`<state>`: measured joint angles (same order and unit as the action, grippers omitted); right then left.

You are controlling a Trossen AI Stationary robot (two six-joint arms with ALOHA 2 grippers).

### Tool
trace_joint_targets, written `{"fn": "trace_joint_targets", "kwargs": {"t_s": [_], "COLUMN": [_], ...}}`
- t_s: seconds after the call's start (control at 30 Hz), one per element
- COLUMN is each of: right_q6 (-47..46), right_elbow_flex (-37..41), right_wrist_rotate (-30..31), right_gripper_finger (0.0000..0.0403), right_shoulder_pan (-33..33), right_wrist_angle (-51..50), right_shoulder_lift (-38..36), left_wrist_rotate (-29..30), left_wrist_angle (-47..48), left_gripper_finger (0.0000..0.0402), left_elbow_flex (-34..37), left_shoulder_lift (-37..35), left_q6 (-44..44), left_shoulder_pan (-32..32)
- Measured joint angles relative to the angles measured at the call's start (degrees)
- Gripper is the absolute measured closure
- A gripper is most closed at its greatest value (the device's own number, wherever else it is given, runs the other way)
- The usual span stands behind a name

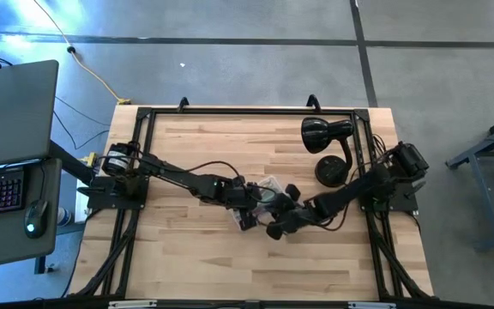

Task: Pick & place school supplies into a supply box
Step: Close the transparent supply box

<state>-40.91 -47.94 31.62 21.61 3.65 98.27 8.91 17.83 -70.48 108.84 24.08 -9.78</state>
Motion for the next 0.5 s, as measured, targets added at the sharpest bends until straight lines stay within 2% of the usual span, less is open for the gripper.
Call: {"fn": "trace_joint_targets", "kwargs": {"t_s": [0.1,0.5], "right_q6": [-1.3,-2.6], "right_elbow_flex": [-0.2,-0.2], "right_wrist_rotate": [-2.6,-4.5], "right_gripper_finger": [0.0403,0.0403], "right_shoulder_pan": [-0.7,-0.6], "right_wrist_angle": [-0.4,-2.3], "right_shoulder_lift": [0.9,2.0], "left_wrist_rotate": [0.2,1.0], "left_wrist_angle": [0.1,0.6], "left_gripper_finger": [0.0392,0.0392], "left_elbow_flex": [0.1,-0.4], "left_shoulder_lift": [0.0,-0.5], "left_q6": [-0.1,-1.3], "left_shoulder_pan": [0.0,0.0]}}
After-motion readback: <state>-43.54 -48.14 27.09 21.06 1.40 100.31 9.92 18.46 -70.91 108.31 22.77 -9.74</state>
